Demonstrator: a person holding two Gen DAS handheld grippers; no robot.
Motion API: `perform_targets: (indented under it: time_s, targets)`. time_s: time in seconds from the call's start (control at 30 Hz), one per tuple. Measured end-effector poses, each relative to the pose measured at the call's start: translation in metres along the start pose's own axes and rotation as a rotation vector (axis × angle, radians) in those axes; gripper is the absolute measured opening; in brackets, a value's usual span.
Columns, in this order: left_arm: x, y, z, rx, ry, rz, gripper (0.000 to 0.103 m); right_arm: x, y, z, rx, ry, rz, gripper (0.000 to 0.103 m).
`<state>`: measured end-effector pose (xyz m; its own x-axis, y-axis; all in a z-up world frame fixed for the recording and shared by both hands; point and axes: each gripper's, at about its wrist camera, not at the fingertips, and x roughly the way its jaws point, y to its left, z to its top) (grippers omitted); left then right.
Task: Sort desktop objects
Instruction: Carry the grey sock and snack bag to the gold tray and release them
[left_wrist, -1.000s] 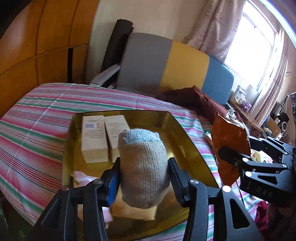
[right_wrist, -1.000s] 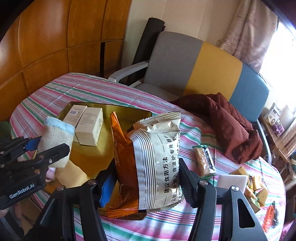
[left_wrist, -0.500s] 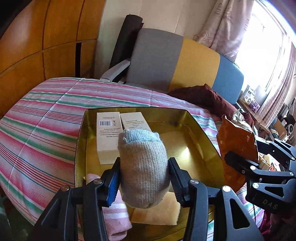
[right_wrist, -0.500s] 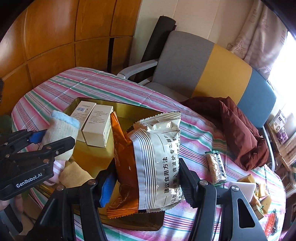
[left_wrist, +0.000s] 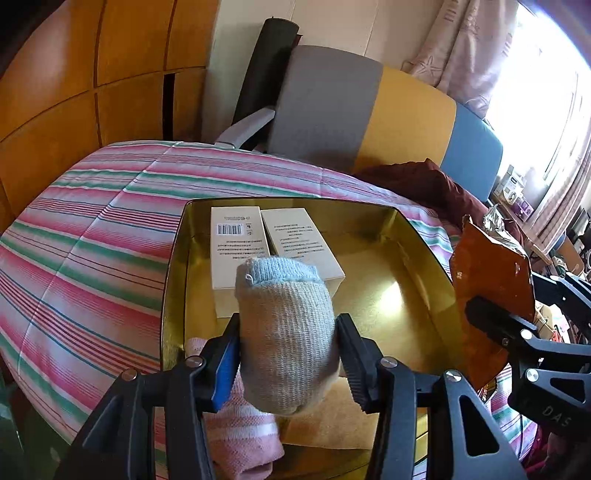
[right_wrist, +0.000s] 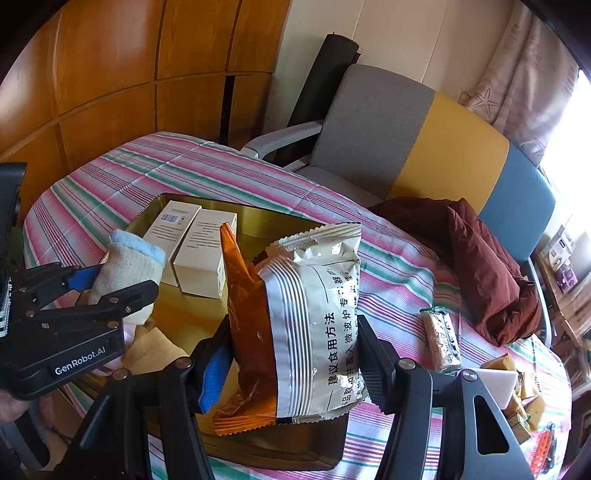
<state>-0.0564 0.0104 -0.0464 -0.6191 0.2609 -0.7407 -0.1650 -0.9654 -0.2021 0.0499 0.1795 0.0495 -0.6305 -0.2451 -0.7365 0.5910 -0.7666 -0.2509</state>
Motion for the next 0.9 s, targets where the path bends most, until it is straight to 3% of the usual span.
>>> perform_targets:
  time_s: [0.4, 0.67, 0.9]
  targets:
    - [-0.008, 0.002, 0.002, -0.016, -0.020, 0.013, 0.055, 0.005, 0.005, -0.002, -0.005, 0.007, 0.005, 0.063]
    - [-0.025, -0.004, 0.003, -0.005, -0.038, 0.044, 0.055, -0.003, 0.000, -0.004, 0.018, -0.018, -0.004, 0.074]
    - [-0.039, -0.032, 0.004, 0.074, -0.060, 0.041, 0.055, -0.015, -0.021, -0.019, 0.075, -0.014, -0.024, 0.079]
